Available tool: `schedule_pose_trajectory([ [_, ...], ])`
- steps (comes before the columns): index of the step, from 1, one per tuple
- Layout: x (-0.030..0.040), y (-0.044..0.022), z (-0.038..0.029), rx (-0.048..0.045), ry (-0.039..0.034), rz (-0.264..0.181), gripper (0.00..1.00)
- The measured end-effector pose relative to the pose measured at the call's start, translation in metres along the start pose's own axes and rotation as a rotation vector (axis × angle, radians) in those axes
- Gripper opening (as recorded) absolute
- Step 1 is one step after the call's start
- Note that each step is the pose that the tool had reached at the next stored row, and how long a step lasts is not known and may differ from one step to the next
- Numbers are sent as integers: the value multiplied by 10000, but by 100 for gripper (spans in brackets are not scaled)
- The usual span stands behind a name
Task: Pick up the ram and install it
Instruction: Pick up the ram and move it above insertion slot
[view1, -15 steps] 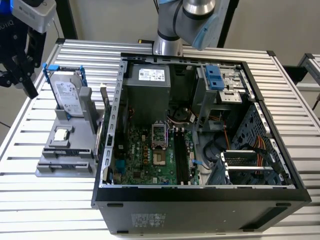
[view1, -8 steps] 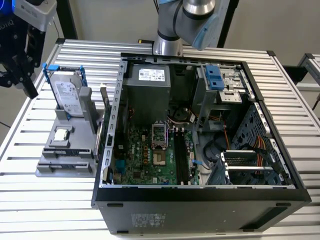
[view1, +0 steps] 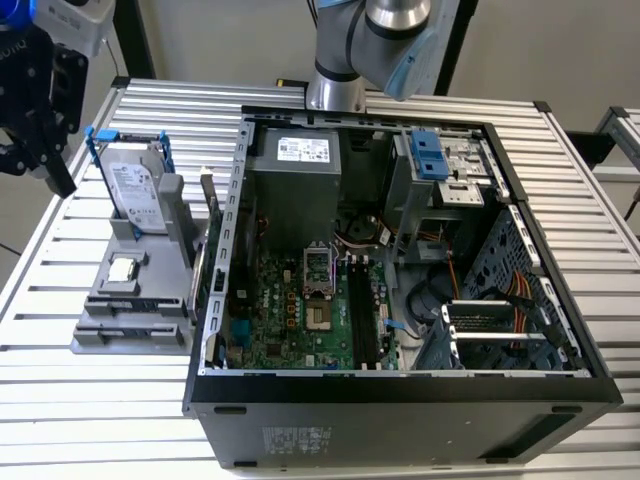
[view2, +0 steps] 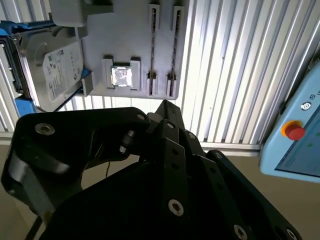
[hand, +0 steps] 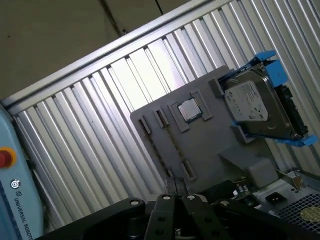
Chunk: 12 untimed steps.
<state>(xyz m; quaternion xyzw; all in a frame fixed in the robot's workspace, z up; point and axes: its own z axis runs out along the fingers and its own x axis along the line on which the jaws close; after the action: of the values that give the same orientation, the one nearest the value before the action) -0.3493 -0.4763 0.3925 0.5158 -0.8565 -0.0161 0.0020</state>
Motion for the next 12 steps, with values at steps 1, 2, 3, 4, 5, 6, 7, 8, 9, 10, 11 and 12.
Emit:
schedule_pose_trajectory([
  [1, 0, 0, 0, -1, 3, -104, 0],
  [2, 0, 0, 0, -3, 6, -197, 0],
  [3, 0, 0, 0, -4, 9, -295, 0],
  [4, 0, 0, 0, -5, 12, -402, 0],
  [5, 0, 0, 0, -7, 15, -508, 0],
  [6, 0, 0, 0, -8, 18, -605, 0],
  [7, 0, 0, 0, -10, 21, -714, 0],
  [8, 0, 0, 0, -11, 24, -815, 0],
  [9, 0, 0, 0, -12, 27, -915, 0],
  [10, 0, 0, 0, -14, 30, -1010, 0],
  [11, 0, 0, 0, -15, 33, -1102, 0],
  [12, 0, 0, 0, -16, 35, -1197, 0],
])
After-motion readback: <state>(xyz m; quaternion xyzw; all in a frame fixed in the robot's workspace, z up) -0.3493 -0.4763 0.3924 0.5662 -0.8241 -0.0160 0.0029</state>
